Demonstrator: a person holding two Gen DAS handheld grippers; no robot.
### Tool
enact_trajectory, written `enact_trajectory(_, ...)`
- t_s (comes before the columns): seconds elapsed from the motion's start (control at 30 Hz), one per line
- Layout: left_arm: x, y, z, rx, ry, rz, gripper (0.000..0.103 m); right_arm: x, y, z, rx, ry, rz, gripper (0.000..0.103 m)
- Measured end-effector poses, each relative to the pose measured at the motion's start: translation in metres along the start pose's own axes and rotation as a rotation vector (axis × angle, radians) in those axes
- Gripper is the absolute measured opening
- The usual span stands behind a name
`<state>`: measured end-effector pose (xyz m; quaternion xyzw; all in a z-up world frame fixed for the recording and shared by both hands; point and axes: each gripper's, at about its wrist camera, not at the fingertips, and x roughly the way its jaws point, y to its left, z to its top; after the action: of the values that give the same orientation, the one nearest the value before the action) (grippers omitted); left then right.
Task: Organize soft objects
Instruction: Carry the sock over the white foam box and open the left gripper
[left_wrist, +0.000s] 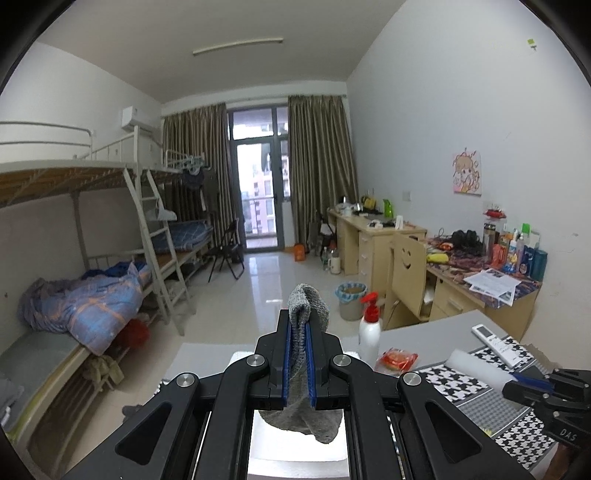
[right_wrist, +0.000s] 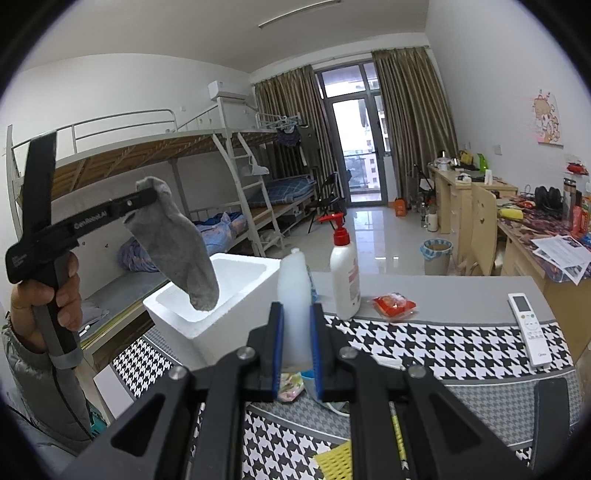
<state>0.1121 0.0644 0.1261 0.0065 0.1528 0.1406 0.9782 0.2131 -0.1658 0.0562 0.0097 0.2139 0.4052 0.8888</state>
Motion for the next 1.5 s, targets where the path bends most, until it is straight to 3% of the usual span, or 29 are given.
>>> enact_trajectory(0.9,0.056,0.025,-0.036,0.0,0.219,-0.042,0.009,0.021,0.012,0.004,-0.009,0.035,-0.026,0.017)
enact_trajectory(0.97,0.059,0.026,-0.038,0.006,0.234,-0.048,0.016,0.022,0.013,0.004,-0.006,0.038,-0.027,0.017)
enact_trajectory(1.03,0.061,0.028,-0.041,0.003,0.247,-0.06,0.037,0.025,0.012,0.004,-0.004,0.041,-0.03,0.017)
enact_trajectory(1.2,0.062,0.037,-0.045,-0.033,0.25,-0.07,0.067,0.029,0.014,0.004,-0.005,0.049,-0.036,0.017)
enact_trajectory(1.33,0.053,0.045,-0.043,-0.049,0.196,-0.044,0.095,0.032,0.018,0.007,-0.009,0.047,-0.043,0.017)
enact_trajectory(1.4,0.046,0.048,-0.042,-0.055,0.159,-0.033,0.101,0.034,0.021,0.009,-0.011,0.046,-0.046,0.017)
enact_trajectory(1.5,0.035,0.051,-0.04,-0.055,0.126,-0.034,0.102,0.035,0.025,0.011,-0.023,0.039,-0.045,0.017)
